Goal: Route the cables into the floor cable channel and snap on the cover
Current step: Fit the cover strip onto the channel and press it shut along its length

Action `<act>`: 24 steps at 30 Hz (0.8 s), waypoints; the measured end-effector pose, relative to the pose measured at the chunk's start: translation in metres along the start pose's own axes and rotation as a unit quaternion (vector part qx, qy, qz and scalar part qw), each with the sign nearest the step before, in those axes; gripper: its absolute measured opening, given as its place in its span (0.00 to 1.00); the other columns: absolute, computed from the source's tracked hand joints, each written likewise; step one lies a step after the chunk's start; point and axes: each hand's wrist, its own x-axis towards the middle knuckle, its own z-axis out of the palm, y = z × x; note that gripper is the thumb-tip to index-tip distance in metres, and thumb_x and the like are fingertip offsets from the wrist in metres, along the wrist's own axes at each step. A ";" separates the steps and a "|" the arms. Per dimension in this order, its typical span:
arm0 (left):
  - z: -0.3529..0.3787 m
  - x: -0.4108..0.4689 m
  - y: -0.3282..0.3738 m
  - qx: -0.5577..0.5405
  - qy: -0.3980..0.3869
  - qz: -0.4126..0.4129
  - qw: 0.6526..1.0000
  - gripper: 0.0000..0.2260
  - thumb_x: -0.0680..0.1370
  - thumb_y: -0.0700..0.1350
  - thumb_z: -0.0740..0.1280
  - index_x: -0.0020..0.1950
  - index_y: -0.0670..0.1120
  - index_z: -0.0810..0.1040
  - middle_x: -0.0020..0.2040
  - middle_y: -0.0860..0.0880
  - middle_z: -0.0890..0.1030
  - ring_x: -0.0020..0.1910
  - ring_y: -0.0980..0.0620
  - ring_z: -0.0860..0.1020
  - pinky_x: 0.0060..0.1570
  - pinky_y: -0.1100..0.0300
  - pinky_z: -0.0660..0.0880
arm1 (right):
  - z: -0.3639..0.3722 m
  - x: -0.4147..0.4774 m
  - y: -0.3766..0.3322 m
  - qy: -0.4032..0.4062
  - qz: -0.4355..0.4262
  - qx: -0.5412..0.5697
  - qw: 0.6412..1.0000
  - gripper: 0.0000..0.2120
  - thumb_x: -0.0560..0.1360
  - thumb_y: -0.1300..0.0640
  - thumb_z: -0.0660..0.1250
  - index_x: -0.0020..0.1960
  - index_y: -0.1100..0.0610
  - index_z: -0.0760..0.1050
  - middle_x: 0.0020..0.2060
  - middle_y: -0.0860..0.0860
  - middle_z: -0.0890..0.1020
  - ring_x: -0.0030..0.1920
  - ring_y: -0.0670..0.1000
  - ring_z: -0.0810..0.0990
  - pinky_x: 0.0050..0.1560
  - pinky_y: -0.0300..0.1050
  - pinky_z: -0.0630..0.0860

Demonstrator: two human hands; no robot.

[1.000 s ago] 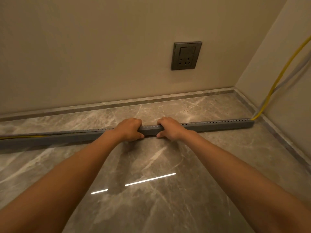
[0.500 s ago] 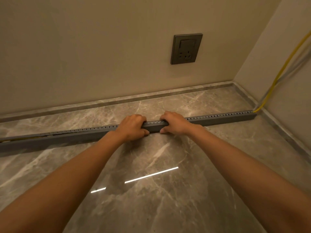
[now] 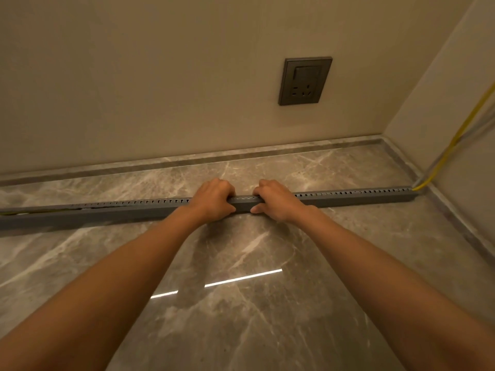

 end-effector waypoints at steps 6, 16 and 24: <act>-0.001 -0.003 -0.001 -0.009 -0.024 -0.006 1.000 0.13 0.74 0.43 0.70 0.56 0.41 0.78 0.55 0.40 0.79 0.54 0.42 0.76 0.51 0.52 0.73 | -0.002 0.003 -0.003 -0.026 0.013 -0.008 1.000 0.18 0.74 0.51 0.67 0.59 0.61 0.73 0.58 0.59 0.74 0.58 0.59 0.72 0.57 0.51 0.70; -0.023 -0.029 -0.056 0.004 -0.026 -0.086 0.996 0.16 0.72 0.45 0.73 0.57 0.42 0.78 0.55 0.42 0.79 0.52 0.45 0.76 0.50 0.53 0.74 | 0.008 0.025 -0.050 -0.030 -0.020 0.043 0.998 0.19 0.72 0.50 0.69 0.55 0.63 0.75 0.55 0.60 0.76 0.55 0.60 0.74 0.54 0.53 0.72; -0.028 -0.024 -0.065 0.045 -0.100 -0.054 0.992 0.15 0.75 0.46 0.69 0.59 0.42 0.75 0.58 0.41 0.78 0.55 0.43 0.75 0.47 0.54 0.69 | 0.015 0.035 -0.070 -0.025 -0.011 0.059 0.998 0.16 0.71 0.55 0.70 0.55 0.63 0.77 0.53 0.60 0.79 0.53 0.59 0.77 0.48 0.48 0.71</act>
